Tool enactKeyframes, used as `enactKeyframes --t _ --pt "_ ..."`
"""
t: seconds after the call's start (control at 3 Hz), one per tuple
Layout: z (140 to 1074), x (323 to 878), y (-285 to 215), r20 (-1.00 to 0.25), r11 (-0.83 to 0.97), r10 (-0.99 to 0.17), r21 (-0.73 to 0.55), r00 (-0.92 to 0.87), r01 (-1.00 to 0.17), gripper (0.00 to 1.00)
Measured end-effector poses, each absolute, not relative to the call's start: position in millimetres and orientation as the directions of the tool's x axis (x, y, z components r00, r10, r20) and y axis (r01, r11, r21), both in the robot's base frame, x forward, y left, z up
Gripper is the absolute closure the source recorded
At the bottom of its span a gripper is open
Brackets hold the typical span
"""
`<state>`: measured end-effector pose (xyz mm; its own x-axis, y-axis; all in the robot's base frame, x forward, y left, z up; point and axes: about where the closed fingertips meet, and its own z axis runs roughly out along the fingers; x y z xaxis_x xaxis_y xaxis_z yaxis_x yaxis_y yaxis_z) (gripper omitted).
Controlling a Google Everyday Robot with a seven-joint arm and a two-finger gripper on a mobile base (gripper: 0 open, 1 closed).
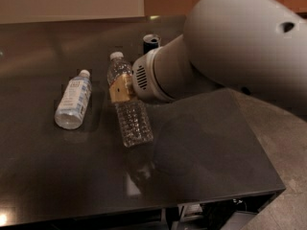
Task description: Place water bottle upright
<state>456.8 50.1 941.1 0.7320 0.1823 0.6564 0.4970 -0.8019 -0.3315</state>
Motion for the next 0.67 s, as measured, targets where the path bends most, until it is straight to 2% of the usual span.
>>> enactKeyframes --t 0.67 --pt "946.0 458.5 49.9 0.674 -0.797 0.201 -0.309 0.711 0.519 1.0"
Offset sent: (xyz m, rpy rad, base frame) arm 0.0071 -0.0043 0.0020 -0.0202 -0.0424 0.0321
